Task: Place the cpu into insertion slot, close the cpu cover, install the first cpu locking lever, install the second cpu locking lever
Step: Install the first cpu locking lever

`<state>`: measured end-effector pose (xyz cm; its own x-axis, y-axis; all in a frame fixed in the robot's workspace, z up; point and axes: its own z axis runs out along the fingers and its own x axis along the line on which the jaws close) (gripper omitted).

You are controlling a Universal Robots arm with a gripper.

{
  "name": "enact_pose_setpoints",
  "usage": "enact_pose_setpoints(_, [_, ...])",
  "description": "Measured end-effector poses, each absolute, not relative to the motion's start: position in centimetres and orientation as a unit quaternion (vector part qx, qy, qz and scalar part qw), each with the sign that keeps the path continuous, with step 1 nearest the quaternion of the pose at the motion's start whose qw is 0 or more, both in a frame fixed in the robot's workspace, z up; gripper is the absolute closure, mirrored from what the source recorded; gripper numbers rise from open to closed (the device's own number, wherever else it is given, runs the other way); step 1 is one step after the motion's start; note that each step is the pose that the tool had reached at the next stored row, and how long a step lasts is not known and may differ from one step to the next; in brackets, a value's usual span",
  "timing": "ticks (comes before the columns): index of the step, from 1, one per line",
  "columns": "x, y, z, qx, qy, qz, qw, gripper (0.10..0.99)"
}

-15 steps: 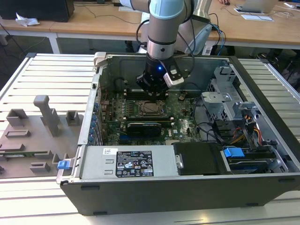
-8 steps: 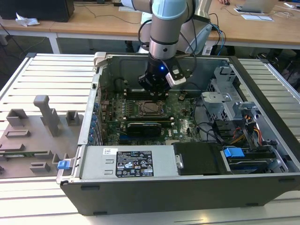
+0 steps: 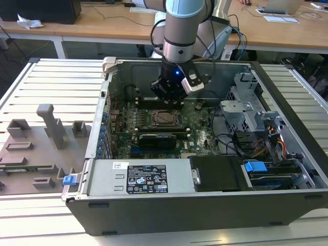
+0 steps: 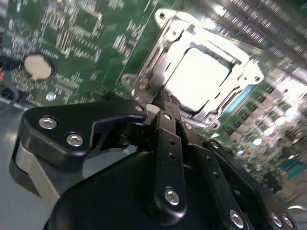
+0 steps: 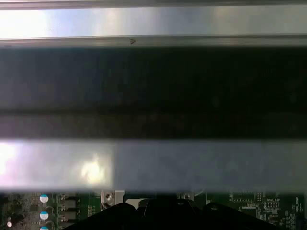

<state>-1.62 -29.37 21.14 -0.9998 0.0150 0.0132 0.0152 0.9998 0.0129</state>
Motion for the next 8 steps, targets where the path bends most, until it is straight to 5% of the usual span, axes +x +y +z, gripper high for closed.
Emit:
enact_pose_setpoints(4, [-1.8,-33.2,21.1,-0.008,-1.000,-0.007,0.006,0.980])
enact_pose_setpoints(8, [-1.8,-33.3,21.5,-0.008,-1.000,-0.006,0.006,0.980])
